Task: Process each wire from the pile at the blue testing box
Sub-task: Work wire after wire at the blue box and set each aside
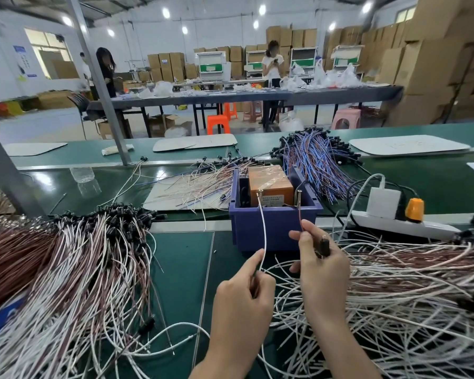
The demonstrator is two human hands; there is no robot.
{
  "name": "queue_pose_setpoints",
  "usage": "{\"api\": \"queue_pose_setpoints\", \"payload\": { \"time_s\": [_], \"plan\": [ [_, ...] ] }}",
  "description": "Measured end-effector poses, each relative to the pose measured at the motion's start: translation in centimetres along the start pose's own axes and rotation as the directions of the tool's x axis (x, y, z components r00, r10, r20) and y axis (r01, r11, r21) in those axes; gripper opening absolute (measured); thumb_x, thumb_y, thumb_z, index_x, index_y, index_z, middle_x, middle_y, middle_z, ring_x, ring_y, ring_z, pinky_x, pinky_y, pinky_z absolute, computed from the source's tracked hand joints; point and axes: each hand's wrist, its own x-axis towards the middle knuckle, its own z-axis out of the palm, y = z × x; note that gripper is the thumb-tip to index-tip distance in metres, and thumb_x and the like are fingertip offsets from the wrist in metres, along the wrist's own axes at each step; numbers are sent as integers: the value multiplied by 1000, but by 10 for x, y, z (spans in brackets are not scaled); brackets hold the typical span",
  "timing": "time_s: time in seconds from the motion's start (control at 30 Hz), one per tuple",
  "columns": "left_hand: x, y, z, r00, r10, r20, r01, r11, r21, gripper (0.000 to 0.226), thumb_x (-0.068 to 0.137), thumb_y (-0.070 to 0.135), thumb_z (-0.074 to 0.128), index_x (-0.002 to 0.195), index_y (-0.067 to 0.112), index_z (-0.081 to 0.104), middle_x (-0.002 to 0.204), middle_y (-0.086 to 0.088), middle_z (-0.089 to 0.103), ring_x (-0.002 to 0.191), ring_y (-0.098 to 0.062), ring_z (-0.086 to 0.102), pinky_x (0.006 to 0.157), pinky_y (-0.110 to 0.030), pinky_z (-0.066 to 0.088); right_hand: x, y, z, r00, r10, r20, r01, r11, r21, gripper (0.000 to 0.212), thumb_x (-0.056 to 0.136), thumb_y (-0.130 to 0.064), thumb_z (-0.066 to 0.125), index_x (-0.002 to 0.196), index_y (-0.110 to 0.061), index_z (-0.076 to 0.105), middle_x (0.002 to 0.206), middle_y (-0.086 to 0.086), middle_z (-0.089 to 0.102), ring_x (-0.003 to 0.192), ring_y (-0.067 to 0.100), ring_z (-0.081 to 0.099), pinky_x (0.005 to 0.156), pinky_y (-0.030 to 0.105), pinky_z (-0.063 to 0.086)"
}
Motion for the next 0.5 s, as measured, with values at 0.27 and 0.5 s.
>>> {"api": "queue_pose_setpoints", "payload": {
  "time_s": [0.27,0.5],
  "plan": [
    [-1,0,1,1000,8,17,-8,1000,4,45,95,18,54,138,32,59,50,12,42,46,-6,37,49,-22,37,0,-1,-1,1000,-10,5,10,1000,2,22,103,-21,56,111,-36,69,91,-22,75,47,8,59,46,15,44],
    [-2,0,-1,999,20,28,-20,1000,0,46,95,20,54,139,32,58,49,13,44,45,-6,38,48,-20,36,-3,-3,-1,999,-31,21,32,999,-6,22,102,-20,56,109,-38,69,89,-22,75,46,7,56,45,16,43]
  ]
}}
